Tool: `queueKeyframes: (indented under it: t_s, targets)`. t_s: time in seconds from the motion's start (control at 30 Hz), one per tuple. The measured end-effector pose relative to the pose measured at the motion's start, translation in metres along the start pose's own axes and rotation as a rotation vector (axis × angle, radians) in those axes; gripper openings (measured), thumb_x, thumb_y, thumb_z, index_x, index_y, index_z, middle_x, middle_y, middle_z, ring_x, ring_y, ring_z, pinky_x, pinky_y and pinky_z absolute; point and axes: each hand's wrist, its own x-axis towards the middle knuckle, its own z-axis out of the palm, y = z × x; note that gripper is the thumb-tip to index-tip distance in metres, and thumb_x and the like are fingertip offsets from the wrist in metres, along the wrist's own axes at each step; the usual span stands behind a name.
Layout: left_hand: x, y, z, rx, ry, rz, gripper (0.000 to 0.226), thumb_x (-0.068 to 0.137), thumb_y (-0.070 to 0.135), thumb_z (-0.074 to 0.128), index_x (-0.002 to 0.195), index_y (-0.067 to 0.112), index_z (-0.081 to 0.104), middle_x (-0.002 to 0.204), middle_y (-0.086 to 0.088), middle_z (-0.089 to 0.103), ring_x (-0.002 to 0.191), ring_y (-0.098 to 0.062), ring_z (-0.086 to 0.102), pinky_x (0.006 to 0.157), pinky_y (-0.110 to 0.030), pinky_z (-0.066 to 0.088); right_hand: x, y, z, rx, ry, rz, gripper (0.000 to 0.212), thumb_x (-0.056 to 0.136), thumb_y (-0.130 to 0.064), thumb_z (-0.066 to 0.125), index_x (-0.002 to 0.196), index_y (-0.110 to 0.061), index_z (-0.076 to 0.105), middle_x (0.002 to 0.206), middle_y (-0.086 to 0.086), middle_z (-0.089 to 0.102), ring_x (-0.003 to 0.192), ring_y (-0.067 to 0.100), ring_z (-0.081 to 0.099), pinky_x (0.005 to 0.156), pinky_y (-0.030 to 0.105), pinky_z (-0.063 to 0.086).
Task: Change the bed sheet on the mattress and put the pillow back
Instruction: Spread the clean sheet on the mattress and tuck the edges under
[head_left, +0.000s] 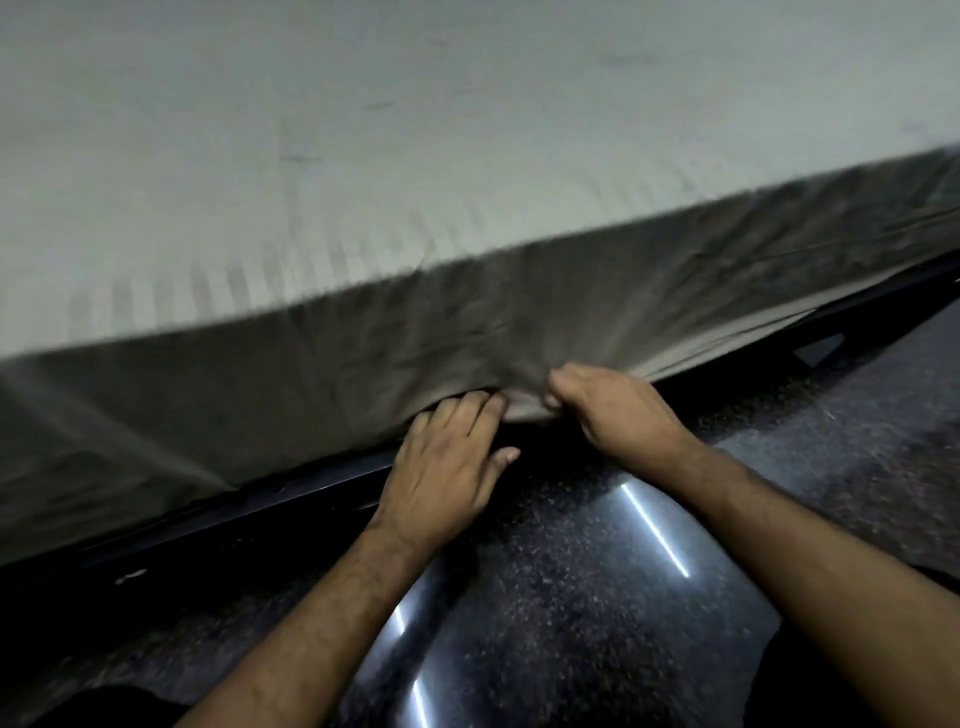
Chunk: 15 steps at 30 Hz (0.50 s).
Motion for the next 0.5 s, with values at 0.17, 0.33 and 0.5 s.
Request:
queueKeyframes:
  t_s: [0.17,0.33,0.5]
  targets:
    - [0.008,0.041,0.012,0.002,0.006,0.107,0.023,0.084,0.022,0.063,0.107,0.020,0.064,0.099,0.000,0.057,0.093,-0.024,0.055,0.075,-0.036,0.039,-0.023,0.016,0.005,-0.044,-0.198,-0.030,0.006,0.098,-0.033,0.049,0.093,-0.030,0.048,0.094,-0.008,0.066,0.089,0.014,0.064,0.068,0.030,0.037]
    - [0.010,0.047,0.003,0.022,-0.044,0.039,0.034,0.093,0.037,0.056,0.118,0.016,0.063,0.107,-0.004,0.059,0.099,-0.025,0.057,0.079,-0.041,0.047,-0.017,0.019,0.007,-0.138,-0.188,-0.039,0.024,0.091,-0.043,0.025,0.094,-0.035,0.047,0.095,-0.010,0.064,0.095,0.013,0.059,0.075,0.032,0.036]
    - [-0.009,0.032,-0.004,0.011,-0.123,-0.210,0.061,0.098,0.054,0.042,0.136,0.010,0.057,0.129,-0.008,0.061,0.118,-0.027,0.057,0.107,-0.044,0.044,-0.003,0.026,0.005,-0.196,-0.121,-0.034,0.029,0.092,-0.044,0.027,0.091,-0.031,0.053,0.089,-0.011,0.066,0.090,0.014,0.054,0.071,0.032,0.027]
